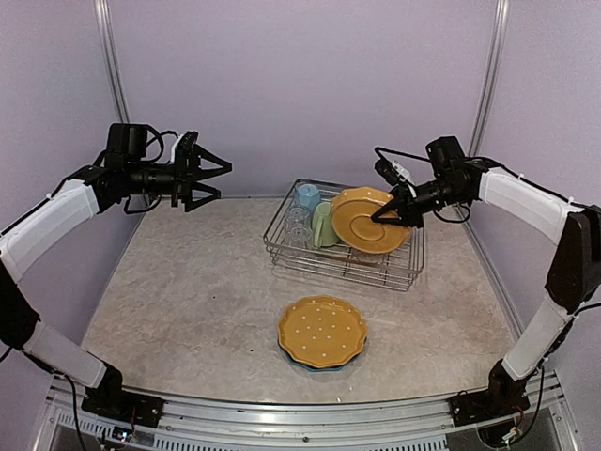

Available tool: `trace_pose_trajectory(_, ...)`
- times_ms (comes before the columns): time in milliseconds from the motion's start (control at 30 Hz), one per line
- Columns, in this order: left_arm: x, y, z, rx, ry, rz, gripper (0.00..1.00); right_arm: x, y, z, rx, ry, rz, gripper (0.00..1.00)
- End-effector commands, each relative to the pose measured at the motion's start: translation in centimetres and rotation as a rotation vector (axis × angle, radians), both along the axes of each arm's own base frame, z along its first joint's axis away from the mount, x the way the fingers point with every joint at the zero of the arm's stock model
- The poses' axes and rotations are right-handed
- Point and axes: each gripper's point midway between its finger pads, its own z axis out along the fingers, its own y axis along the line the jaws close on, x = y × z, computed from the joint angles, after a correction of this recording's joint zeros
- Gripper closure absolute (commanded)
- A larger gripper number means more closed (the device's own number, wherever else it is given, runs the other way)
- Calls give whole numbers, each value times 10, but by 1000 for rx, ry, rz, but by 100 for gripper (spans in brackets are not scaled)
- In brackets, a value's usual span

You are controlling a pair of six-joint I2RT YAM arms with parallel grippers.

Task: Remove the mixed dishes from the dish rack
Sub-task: Grab the plate from the dish rack, then place the plate with another plate.

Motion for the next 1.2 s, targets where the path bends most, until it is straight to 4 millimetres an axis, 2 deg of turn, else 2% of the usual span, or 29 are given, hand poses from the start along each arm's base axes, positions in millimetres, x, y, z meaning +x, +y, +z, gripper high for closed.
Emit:
trace_pose_trajectory(0, -1, -1, -1, 15, -18, -1, 1, -27, 21, 56, 93, -151, 43, 100)
trace_pose_trajectory(133, 0, -1, -3, 21, -14, 3, 1, -55, 42, 60, 84, -200, 75, 100)
trace_pose_trajectory(233, 3, -1, -7, 30, -7, 6, 1, -82, 61, 50, 54, -239, 116, 100)
trace_pose_trajectory(367, 6, -1, -13, 41, 5, 9, 1, -115, 81, 13, -62, -303, 145, 100)
trace_pose_trajectory(500, 8, -2, -18, 46, 16, 10, 1, -140, 88, -22, -173, -362, 140, 100)
trace_pose_trajectory(600, 10, -3, -23, 48, 29, 10, 1, -155, 92, -34, -210, -400, 133, 100)
trace_pose_trajectory(900, 13, -4, -28, 56, 40, 10, 1, -171, 114, -83, -279, -461, 104, 100)
trace_pose_trajectory(1167, 11, -4, -26, 56, 34, 8, 1, -168, 120, -126, -383, -514, 33, 100)
